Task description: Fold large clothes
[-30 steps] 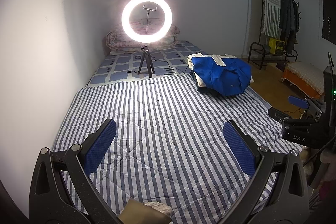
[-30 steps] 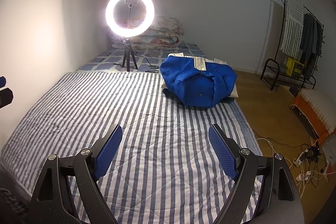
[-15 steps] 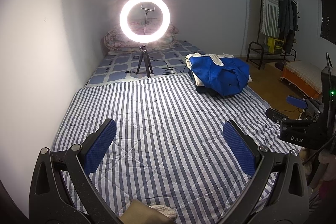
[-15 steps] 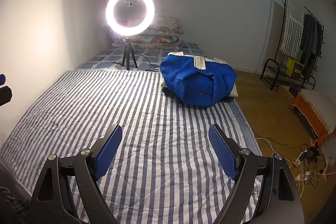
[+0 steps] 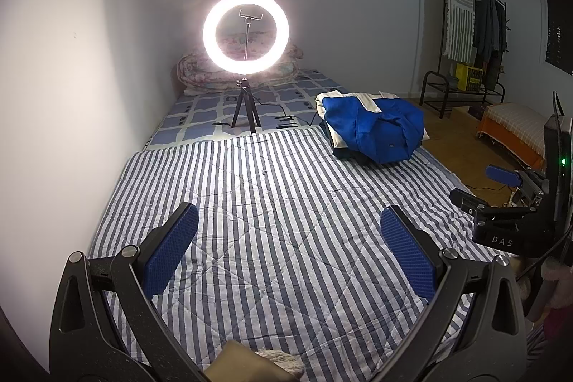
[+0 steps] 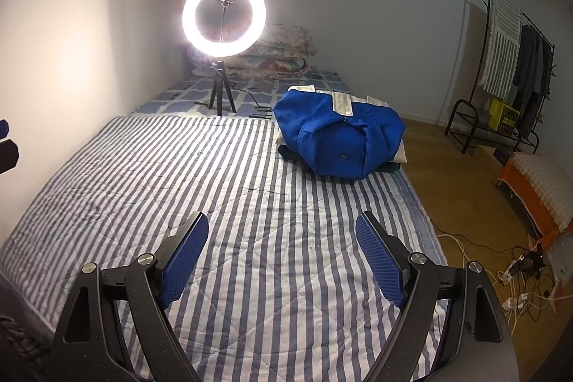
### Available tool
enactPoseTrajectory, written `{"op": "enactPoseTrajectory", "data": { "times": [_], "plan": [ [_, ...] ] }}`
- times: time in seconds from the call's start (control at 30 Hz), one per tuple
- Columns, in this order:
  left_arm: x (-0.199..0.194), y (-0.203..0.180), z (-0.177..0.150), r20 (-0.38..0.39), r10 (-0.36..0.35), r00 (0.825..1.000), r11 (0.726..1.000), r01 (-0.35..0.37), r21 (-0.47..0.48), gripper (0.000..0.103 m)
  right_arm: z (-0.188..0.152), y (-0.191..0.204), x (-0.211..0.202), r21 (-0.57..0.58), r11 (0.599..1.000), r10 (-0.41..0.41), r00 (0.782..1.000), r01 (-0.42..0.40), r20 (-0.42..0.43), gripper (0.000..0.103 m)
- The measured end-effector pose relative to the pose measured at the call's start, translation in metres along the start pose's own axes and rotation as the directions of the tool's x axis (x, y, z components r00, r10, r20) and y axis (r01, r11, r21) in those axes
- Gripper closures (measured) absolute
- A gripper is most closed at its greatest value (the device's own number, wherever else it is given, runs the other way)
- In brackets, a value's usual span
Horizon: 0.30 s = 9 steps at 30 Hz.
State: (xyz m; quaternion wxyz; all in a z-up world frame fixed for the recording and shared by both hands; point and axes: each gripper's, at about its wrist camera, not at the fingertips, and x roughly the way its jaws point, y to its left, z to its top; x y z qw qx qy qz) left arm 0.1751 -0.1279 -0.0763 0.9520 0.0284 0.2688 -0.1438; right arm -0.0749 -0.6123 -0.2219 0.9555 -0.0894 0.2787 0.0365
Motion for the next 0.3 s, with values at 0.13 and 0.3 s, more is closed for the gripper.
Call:
{"op": "enactPoseTrajectory", "data": {
  "times": [0.13,0.3],
  "plan": [
    [-0.0011,-0.001,0.0008,0.017,0.008,1.0,1.0,-0.008,0.008,0.0,0.0001,-0.0003,0.0012,-0.006,1.0,0.002,1.0,-0.002,-0.003,0.019],
    [-0.0025,-0.0014,0.0009,0.034,0.02,0.999,1.0,-0.021,0.023,0.0,0.0003,-0.0003,0.0021,-0.009,1.0,0.003,1.0,-0.003,-0.005,0.019]
  ]
}}
